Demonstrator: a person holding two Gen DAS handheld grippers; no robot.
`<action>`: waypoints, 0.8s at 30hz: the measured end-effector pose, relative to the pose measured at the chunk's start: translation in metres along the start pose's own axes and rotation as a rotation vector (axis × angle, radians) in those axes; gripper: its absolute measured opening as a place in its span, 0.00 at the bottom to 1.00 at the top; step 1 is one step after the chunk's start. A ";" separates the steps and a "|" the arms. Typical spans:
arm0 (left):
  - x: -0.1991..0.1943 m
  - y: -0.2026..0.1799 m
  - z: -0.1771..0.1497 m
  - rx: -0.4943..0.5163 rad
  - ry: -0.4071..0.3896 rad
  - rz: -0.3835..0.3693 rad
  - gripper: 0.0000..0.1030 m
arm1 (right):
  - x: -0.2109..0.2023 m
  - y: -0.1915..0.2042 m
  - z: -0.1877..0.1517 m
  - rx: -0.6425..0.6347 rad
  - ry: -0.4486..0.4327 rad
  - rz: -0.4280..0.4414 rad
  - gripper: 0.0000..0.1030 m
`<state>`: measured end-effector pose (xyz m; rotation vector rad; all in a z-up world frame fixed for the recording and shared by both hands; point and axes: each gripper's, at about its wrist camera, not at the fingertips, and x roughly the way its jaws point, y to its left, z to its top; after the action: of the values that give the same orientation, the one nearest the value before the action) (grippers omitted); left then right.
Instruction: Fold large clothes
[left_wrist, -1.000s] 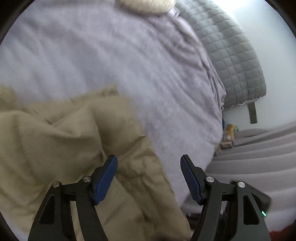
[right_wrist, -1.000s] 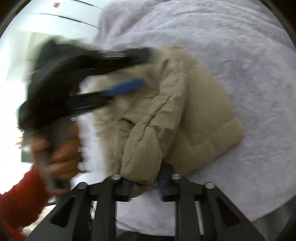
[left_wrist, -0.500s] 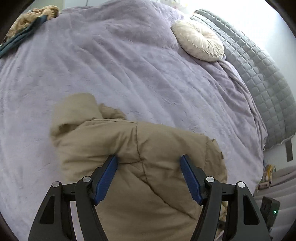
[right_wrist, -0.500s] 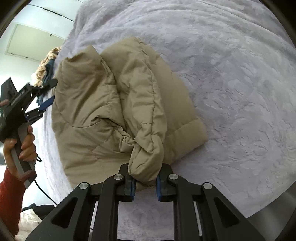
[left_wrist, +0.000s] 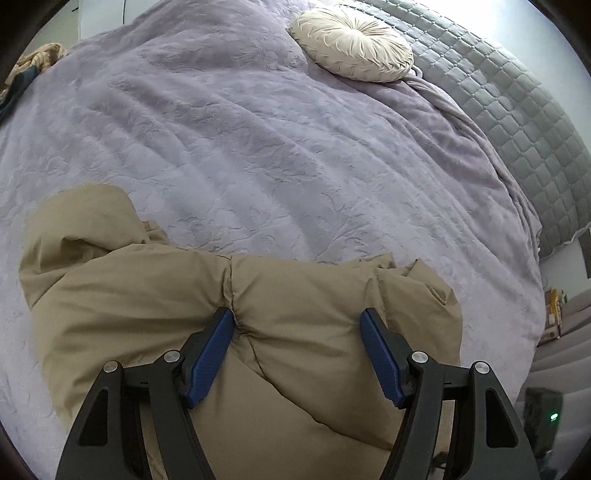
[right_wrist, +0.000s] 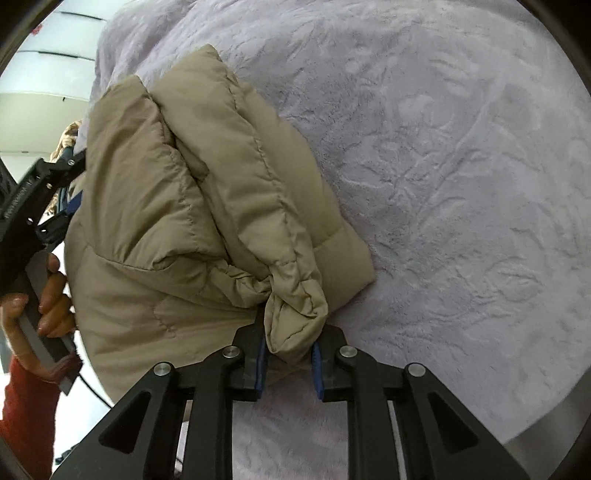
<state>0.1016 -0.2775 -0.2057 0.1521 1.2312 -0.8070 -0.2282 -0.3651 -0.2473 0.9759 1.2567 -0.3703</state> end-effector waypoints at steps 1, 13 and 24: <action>-0.001 0.001 0.000 -0.006 0.000 0.003 0.69 | -0.008 0.002 0.003 -0.010 -0.003 -0.004 0.22; -0.020 0.012 -0.002 -0.008 0.013 0.080 0.69 | -0.063 0.024 0.015 -0.097 -0.072 -0.024 0.23; -0.068 0.019 -0.010 -0.025 0.008 0.130 0.73 | -0.077 0.034 0.036 -0.083 -0.122 -0.038 0.48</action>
<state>0.0989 -0.2275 -0.1556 0.2136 1.2254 -0.6787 -0.2062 -0.3942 -0.1633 0.8481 1.1719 -0.3983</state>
